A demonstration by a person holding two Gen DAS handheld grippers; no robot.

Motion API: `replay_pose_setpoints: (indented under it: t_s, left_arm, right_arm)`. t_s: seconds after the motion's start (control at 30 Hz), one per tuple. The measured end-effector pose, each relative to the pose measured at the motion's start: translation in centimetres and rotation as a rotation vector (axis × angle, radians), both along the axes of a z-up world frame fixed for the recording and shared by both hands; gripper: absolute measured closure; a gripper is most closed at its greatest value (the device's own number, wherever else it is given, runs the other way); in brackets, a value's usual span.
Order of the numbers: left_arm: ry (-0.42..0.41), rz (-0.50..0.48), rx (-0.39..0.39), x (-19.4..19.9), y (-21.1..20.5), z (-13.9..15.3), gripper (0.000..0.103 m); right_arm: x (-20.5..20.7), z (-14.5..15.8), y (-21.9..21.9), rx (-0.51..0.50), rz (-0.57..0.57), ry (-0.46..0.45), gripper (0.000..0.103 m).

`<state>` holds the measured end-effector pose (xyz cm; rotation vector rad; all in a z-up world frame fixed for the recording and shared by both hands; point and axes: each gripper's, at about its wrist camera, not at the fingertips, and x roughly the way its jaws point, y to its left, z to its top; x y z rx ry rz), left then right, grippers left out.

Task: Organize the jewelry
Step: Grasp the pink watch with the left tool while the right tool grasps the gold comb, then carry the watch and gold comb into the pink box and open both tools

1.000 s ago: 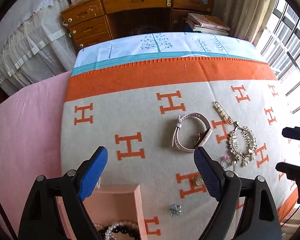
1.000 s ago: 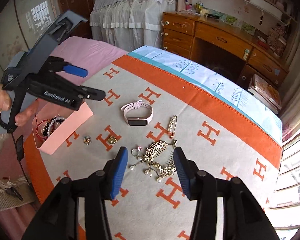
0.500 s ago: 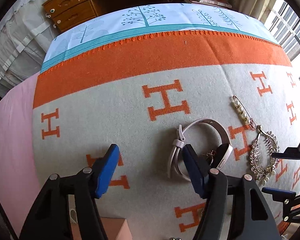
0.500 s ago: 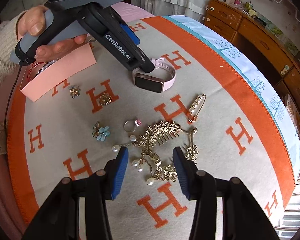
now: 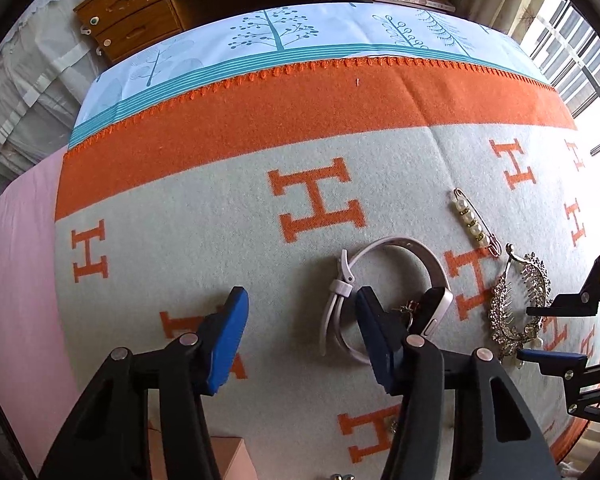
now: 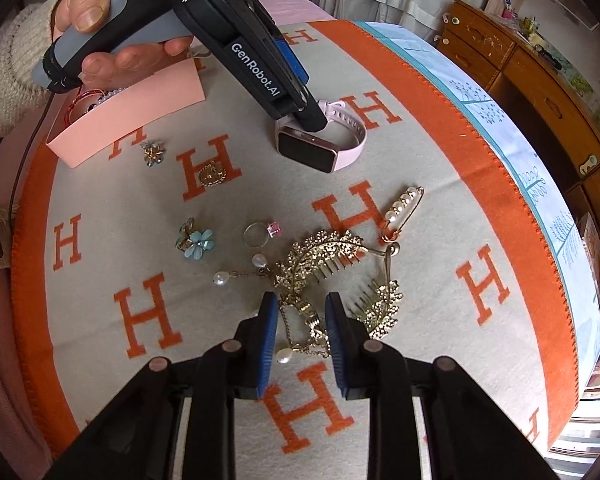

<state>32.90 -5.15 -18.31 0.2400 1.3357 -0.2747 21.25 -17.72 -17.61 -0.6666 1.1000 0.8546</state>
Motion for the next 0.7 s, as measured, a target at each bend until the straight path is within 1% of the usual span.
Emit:
replay_pose_setpoints:
  t_s: [0.03, 0.1, 0.13, 0.17, 0.2, 0.23, 0.3, 0.4, 0.47, 0.57, 0.7]
  left_arm:
    - [0.0, -0.001, 0.001, -0.1, -0.1, 0.0, 0.05]
    - [0.011, -0.001, -0.014, -0.3, -0.3, 0.0, 0.057]
    - [0.016, 0.001, -0.026, -0.5, -0.4, 0.0, 0.068]
    - [0.014, 0.003, -0.022, -0.6, -0.7, 0.1, 0.083]
    - [0.019, 0.003, -0.028, -0.7, -0.7, 0.1, 0.093]
    - [0.023, 0.008, -0.027, -0.8, -0.8, 0.1, 0.097]
    - [0.013, 0.022, -0.024, -1.1, -0.9, 0.2, 0.097]
    - [-0.007, 0.046, -0.048, -2.0, -0.5, 1.0, 0.098]
    - [-0.024, 0.064, -0.069, -2.8, 0.0, 2.0, 0.098]
    - [-0.072, 0.08, -0.092, -4.6, 1.1, 4.3, 0.098]
    - [-0.136, 0.1, -0.13, -7.3, 3.4, 8.1, 0.098]
  right_arm:
    - [0.0, 0.0, 0.0, 0.0, 0.0, 0.001, 0.079]
    - [0.4, -0.1, 0.2, 0.004, -0.004, 0.012, 0.079]
    - [0.4, -0.1, 0.2, 0.006, -0.009, 0.019, 0.08]
    - [0.5, -0.1, 0.3, 0.009, -0.012, 0.028, 0.082]
    - [0.5, -0.2, 0.3, 0.011, -0.017, 0.035, 0.088]
    - [0.6, -0.2, 0.4, 0.02, -0.025, 0.049, 0.092]
    - [0.7, -0.2, 0.4, 0.039, -0.053, 0.063, 0.093]
    - [0.4, -0.1, 0.2, 0.059, -0.117, 0.048, 0.094]
    - [-0.2, 0.4, -0.1, 0.085, -0.156, 0.032, 0.094]
    - [-1.2, 1.8, -0.5, 0.133, -0.204, 0.001, 0.094]
    - [-3.2, 4.8, -0.3, 0.205, -0.23, -0.051, 0.094]
